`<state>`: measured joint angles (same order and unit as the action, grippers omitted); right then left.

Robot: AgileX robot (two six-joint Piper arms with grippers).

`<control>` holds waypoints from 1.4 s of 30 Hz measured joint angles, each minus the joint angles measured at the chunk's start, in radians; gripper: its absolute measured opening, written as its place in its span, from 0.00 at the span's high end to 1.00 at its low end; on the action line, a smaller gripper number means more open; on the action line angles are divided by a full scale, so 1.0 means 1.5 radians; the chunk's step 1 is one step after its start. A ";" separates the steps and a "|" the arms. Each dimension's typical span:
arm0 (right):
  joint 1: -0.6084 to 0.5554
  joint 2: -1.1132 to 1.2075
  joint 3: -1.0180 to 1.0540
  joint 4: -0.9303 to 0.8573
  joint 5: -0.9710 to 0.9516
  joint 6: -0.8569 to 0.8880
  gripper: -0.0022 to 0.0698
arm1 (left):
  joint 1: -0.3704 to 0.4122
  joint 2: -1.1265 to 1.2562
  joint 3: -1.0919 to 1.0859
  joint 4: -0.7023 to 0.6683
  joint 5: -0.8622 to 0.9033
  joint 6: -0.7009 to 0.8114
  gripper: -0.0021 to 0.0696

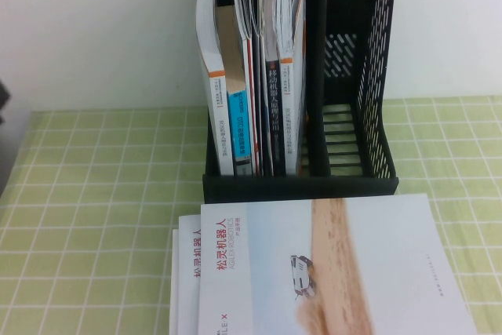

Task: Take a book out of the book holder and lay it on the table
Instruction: Hold the bookshelf

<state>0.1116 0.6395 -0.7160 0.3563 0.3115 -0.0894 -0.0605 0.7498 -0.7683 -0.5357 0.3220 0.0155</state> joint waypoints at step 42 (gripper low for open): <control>0.255 0.479 -0.190 0.693 -0.052 -0.874 0.86 | -0.167 0.725 -0.637 -0.251 0.276 0.618 0.97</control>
<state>0.4939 1.3576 -1.0011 1.3964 0.2341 -1.4006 -0.3105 1.8373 -1.7240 -0.9117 0.7362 0.9431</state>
